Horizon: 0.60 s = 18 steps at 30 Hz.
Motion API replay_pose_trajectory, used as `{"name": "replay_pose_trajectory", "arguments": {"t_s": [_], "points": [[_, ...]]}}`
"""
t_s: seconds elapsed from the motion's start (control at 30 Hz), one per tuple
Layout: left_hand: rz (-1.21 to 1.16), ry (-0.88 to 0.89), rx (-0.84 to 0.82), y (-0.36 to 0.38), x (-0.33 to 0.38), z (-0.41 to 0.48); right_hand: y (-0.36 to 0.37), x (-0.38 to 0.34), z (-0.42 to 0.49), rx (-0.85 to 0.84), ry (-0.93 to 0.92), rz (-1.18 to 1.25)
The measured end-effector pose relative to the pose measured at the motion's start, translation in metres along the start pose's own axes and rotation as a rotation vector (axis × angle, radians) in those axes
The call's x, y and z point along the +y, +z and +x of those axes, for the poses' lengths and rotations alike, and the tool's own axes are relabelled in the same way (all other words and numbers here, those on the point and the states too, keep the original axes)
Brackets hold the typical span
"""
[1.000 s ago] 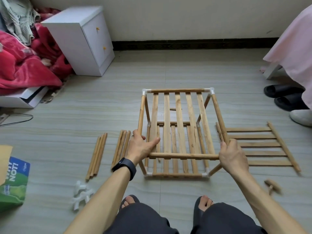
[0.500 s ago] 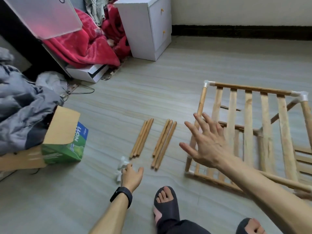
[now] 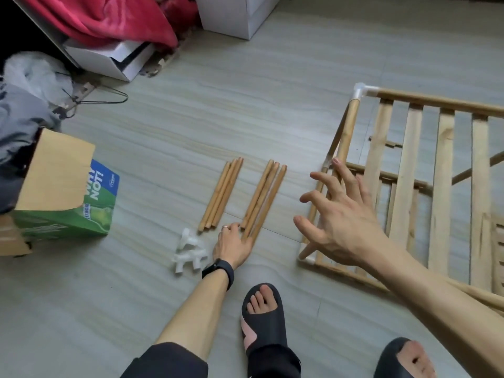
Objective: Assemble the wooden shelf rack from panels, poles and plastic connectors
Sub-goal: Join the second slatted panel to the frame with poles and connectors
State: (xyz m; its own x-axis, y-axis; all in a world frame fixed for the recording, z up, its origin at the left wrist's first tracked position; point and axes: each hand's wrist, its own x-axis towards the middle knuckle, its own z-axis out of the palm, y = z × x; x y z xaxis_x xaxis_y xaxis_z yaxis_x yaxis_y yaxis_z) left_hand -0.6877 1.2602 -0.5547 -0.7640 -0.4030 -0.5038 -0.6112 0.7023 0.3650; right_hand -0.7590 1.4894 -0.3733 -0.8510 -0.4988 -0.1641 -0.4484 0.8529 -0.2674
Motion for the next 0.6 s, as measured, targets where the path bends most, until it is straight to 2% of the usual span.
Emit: {"name": "replay_pose_trajectory", "arguments": {"t_s": [0.2,0.33,0.6], "points": [[0.047,-0.036,0.014,0.016,0.027,0.030,-0.003,-0.001,-0.004,-0.001,0.013,-0.006],[0.027,-0.106,-0.018,0.020,0.028,0.036,-0.003,0.000,-0.003,-0.010,0.014,-0.001],[0.015,-0.103,-0.061,0.018,0.019,0.035,-0.002,-0.001,-0.001,-0.014,0.013,-0.023]]}}
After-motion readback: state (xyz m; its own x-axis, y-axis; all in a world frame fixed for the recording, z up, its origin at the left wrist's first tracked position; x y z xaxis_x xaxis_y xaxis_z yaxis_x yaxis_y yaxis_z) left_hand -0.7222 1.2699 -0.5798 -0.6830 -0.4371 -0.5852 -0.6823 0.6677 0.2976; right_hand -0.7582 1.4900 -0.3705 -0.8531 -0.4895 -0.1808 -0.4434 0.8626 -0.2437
